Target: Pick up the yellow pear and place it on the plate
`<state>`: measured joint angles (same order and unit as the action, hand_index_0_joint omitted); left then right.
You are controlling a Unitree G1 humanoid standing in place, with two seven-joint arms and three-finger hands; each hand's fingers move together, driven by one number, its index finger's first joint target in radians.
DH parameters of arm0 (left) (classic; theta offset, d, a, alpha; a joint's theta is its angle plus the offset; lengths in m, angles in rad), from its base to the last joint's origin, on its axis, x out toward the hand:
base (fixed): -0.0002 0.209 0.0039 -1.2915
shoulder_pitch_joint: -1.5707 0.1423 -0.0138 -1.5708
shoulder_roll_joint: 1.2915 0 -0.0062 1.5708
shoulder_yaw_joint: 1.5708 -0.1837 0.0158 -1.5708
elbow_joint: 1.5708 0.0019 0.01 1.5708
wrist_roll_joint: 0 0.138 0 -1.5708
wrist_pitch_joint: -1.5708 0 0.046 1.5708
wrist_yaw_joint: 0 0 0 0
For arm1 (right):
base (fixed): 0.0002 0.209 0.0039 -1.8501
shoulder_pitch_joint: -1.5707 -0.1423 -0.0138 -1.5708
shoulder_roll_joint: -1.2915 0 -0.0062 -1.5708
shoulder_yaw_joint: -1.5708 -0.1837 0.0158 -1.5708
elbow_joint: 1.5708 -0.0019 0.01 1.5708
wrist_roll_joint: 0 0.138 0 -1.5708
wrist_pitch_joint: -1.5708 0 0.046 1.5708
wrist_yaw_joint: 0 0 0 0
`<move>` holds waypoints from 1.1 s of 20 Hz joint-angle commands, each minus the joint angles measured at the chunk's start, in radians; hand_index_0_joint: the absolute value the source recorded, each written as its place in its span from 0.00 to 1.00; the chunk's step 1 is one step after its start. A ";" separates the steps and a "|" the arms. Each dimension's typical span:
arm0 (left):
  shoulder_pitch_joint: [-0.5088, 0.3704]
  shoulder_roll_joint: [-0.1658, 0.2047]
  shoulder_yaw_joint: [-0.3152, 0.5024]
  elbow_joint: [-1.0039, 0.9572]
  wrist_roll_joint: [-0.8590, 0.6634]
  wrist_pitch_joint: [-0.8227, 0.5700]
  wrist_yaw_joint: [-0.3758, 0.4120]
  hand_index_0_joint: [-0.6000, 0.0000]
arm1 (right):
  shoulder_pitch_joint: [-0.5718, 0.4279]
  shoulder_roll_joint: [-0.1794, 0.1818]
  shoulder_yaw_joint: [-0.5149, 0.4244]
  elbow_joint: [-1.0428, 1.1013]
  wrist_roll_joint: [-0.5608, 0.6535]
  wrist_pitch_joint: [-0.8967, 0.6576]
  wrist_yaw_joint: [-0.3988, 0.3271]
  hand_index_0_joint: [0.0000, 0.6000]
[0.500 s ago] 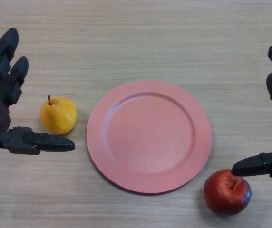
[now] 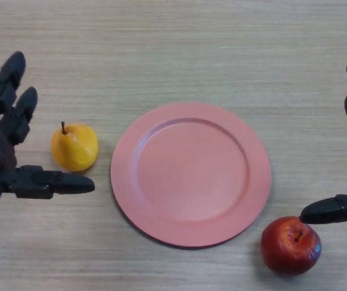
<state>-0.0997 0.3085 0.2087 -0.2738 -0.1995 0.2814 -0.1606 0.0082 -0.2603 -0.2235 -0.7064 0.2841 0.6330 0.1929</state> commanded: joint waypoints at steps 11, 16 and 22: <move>-0.281 0.089 -0.026 0.573 0.138 -0.569 0.094 1.00 | -0.004 -0.034 -0.090 -0.063 0.004 -0.102 0.008 0.00; -0.386 0.097 -0.057 0.866 0.169 -0.714 0.121 1.00 | -0.004 -0.031 -0.104 -0.067 0.007 -0.089 0.003 0.00; -0.532 0.091 -0.094 1.226 0.259 -0.894 0.174 1.00 | -0.007 -0.037 -0.116 -0.058 -0.010 -0.105 -0.007 0.00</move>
<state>-0.5651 0.3484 0.0848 1.0011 0.0684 -0.4663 -0.0424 0.0277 -0.2605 -0.2663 -0.7160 0.2816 0.6342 0.1933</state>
